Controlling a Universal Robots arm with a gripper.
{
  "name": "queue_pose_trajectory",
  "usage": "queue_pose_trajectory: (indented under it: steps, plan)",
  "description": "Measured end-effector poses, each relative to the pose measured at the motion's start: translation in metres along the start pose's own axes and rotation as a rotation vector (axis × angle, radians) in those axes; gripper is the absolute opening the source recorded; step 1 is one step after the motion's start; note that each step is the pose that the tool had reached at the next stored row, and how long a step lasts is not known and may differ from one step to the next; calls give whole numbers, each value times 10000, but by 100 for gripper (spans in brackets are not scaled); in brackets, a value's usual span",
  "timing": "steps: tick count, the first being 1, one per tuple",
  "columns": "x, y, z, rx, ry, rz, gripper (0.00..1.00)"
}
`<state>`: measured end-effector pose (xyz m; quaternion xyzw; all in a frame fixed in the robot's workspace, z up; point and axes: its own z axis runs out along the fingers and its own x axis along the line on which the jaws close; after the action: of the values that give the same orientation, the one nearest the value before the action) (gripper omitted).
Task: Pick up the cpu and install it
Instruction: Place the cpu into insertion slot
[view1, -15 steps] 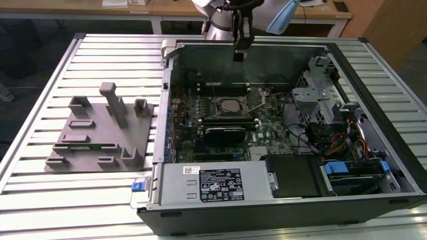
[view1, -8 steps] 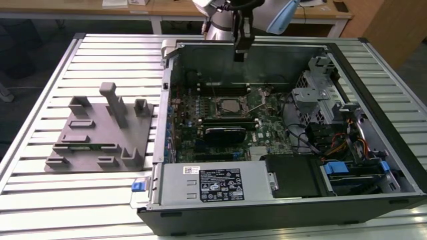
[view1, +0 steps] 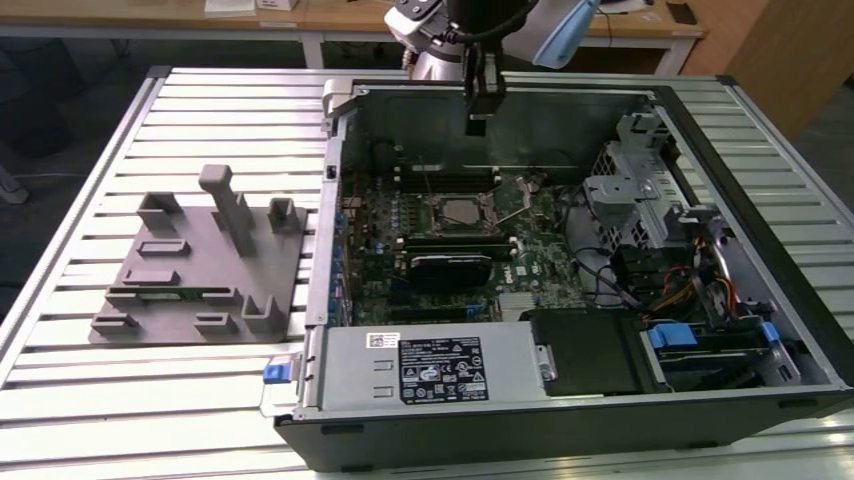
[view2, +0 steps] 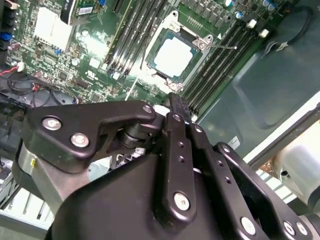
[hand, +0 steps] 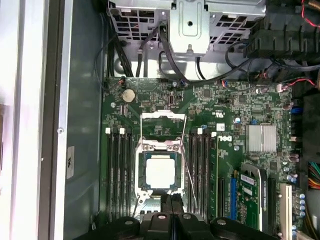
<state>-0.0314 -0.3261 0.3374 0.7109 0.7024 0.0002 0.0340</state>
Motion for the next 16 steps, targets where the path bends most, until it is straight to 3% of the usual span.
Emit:
queue_pose_trajectory:
  steps: [4,16]
  plan:
    - [0,0,4,0,1,10,11]
    - [14,-5,215,22,-21,478,11]
